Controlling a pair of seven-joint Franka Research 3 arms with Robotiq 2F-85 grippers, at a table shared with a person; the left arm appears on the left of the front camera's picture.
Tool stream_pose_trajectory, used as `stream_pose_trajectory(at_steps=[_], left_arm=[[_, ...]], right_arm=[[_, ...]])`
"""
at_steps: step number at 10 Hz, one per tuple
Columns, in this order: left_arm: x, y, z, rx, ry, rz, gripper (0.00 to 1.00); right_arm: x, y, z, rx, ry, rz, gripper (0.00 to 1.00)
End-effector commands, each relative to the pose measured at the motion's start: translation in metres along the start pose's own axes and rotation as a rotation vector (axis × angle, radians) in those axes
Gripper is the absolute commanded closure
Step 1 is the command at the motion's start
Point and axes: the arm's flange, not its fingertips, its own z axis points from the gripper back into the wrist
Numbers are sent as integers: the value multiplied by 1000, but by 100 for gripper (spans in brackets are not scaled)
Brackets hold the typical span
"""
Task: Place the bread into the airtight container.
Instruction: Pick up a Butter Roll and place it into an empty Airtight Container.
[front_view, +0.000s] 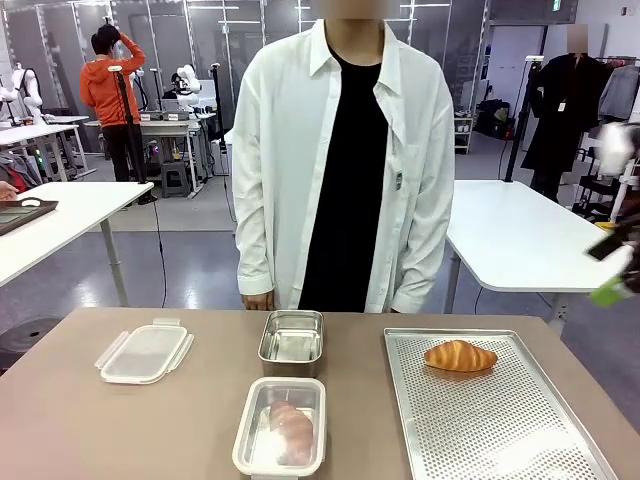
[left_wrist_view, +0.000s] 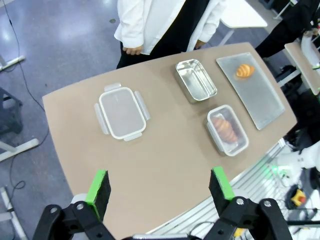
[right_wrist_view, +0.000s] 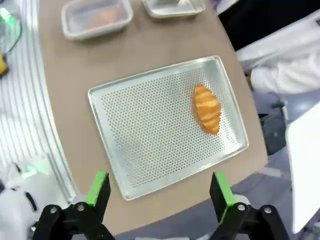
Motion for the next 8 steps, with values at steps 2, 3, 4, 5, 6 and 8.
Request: stream_pose_trajectory(at_steps=[2,3,4,5,6,8], left_arm=[[0,0,1,-12,-2,-16,0],[0,0,1,-12,-2,-16,0],[0,0,1,-12,-2,-16,0],[0,0,1,-12,-2,-16,0],[0,0,1,-12,-2,-16,0],[0,0,1,-12,-2,-16,0]], right_arm=[[21,-40,-64,-26,191,209,0],[22,-54,-82,-23,213,212,0],[19,-63,-98,-12,213,212,0],[15,-68,-116,-16,244,212,0],[13,-73,-132,-8,221,196,0],[10,-75,-147,-3,200,183,0]])
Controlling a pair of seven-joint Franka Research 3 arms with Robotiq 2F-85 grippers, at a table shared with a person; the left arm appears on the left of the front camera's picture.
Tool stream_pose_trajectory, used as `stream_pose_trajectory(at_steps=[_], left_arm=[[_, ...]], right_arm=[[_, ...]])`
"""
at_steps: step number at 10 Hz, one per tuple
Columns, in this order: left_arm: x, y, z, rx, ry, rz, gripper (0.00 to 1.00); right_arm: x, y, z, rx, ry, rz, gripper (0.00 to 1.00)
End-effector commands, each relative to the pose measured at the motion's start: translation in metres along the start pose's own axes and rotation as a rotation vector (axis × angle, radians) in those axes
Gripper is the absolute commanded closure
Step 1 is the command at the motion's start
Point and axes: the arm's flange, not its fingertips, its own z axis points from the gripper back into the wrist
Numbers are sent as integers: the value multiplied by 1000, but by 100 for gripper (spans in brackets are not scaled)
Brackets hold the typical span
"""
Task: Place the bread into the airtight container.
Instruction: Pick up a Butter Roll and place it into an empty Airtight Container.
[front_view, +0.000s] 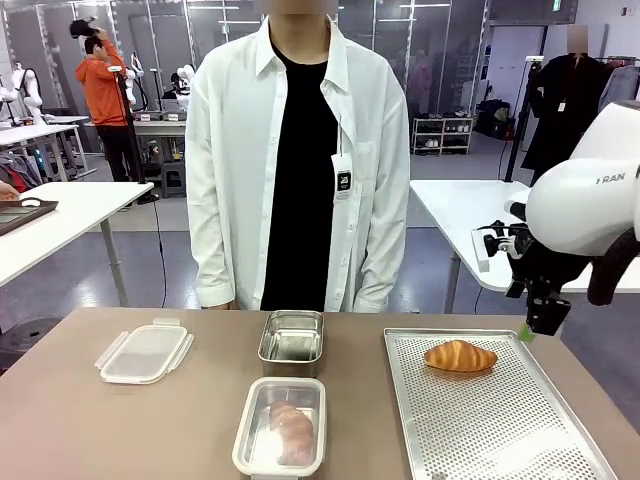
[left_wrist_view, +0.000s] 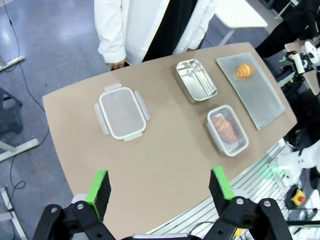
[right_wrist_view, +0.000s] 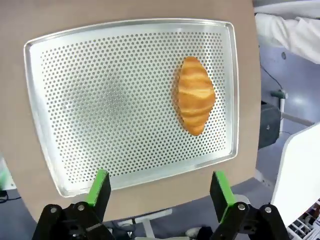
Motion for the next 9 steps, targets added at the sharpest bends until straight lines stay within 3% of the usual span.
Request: stream_pose_trajectory(at_steps=[1,8,9], left_arm=[[0,0,1,-12,-2,-16,0],[0,0,1,-12,-2,-16,0],[0,0,1,-12,-2,-16,0]], right_arm=[[0,2,7,-3,2,7,0],[1,1,7,-8,-3,3,0],[11,-9,-17,-3,-30,34,0]])
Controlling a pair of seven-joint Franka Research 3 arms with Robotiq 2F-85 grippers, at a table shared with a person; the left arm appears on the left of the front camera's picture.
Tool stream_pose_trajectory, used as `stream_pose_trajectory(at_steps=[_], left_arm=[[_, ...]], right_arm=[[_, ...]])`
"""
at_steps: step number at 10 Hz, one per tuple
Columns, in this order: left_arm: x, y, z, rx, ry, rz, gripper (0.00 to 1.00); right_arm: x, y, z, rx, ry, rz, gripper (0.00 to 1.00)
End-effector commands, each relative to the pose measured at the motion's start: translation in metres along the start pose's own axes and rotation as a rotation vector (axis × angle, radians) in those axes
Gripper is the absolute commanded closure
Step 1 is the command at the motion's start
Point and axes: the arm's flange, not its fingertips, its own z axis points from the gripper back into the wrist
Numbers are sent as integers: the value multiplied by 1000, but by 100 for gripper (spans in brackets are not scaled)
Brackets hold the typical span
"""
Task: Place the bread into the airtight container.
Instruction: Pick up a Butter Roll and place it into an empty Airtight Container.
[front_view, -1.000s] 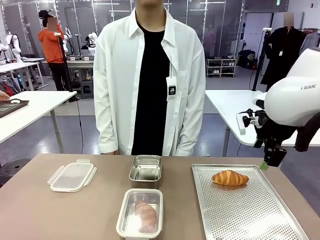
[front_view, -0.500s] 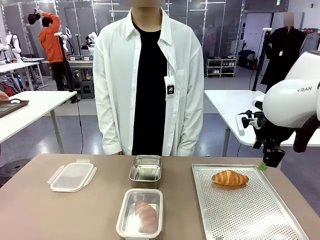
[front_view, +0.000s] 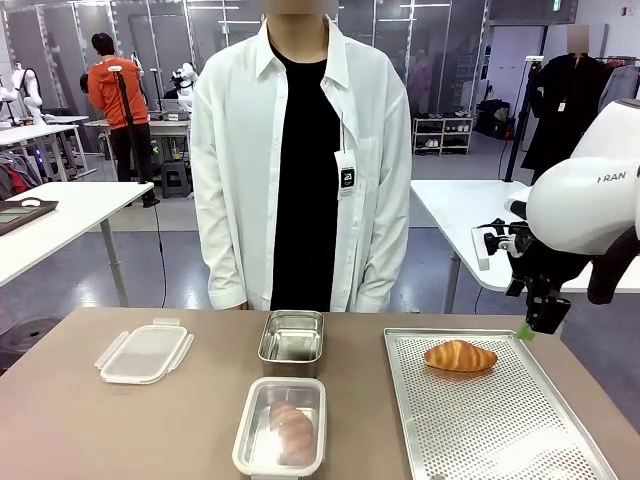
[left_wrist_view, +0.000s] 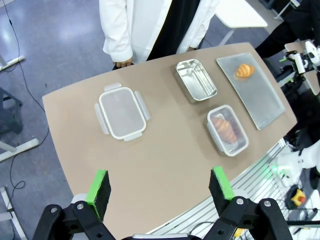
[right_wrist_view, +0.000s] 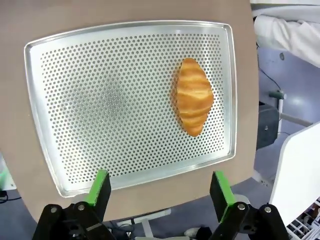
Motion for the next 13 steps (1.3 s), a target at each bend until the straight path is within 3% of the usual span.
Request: stream_pose_trajectory(at_steps=[1,6,9,13], left_arm=[[0,0,1,-12,-2,-16,0],[0,0,1,-12,-2,-16,0],[0,0,1,-12,-2,-16,0],[0,0,1,-12,-2,-16,0]], right_arm=[[13,-15,-36,10,4,32,0],[30,-54,-80,64,38,44,0],[34,-74,-110,61,85,42,0],[31,-89,-150,40,80,32,0]])
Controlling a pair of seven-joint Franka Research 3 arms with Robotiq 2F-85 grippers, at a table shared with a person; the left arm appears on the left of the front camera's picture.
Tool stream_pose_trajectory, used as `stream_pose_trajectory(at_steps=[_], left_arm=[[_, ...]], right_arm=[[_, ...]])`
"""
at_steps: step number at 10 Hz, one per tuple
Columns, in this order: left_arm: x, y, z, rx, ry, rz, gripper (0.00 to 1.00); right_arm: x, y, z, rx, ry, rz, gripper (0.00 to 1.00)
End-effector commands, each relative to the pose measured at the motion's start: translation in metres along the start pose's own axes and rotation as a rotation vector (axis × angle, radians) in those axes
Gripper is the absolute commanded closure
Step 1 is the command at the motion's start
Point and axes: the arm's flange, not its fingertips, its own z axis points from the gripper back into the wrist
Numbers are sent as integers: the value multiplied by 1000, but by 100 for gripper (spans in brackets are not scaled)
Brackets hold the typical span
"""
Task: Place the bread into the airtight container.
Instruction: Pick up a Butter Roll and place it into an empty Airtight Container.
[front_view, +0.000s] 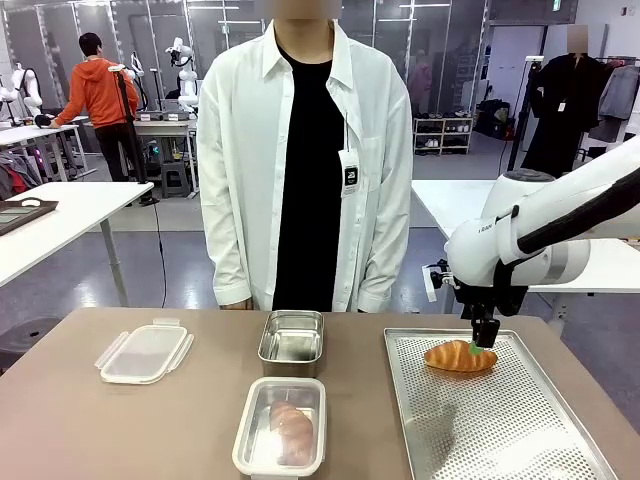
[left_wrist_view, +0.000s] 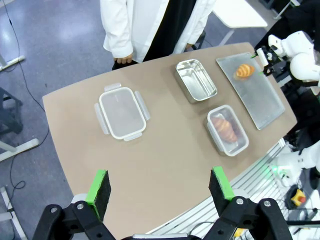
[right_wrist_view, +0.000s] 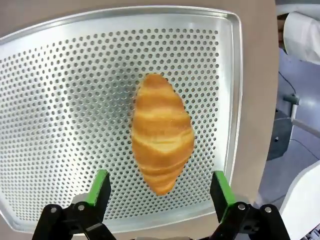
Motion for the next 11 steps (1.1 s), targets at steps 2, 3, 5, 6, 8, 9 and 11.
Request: stream_pose_trajectory(at_steps=[2,3,5,6,8,9,11], left_arm=[[0,0,1,-12,-2,-16,0],[0,0,1,-12,-2,-16,0],[0,0,1,-12,-2,-16,0],[0,0,1,-12,-2,-16,0],[0,0,1,-12,-2,-16,0],[0,0,1,-12,-2,-16,0],[0,0,1,-12,-2,-16,0]], right_arm=[[3,-16,-16,-31,3,2,0],[3,-20,-21,6,-16,-14,0],[4,-24,-30,27,5,-25,0],[4,-27,-35,32,13,-38,0],[4,-32,-48,51,28,-49,0],[4,-32,-55,79,38,-51,0],[4,-31,-67,115,60,-58,0]])
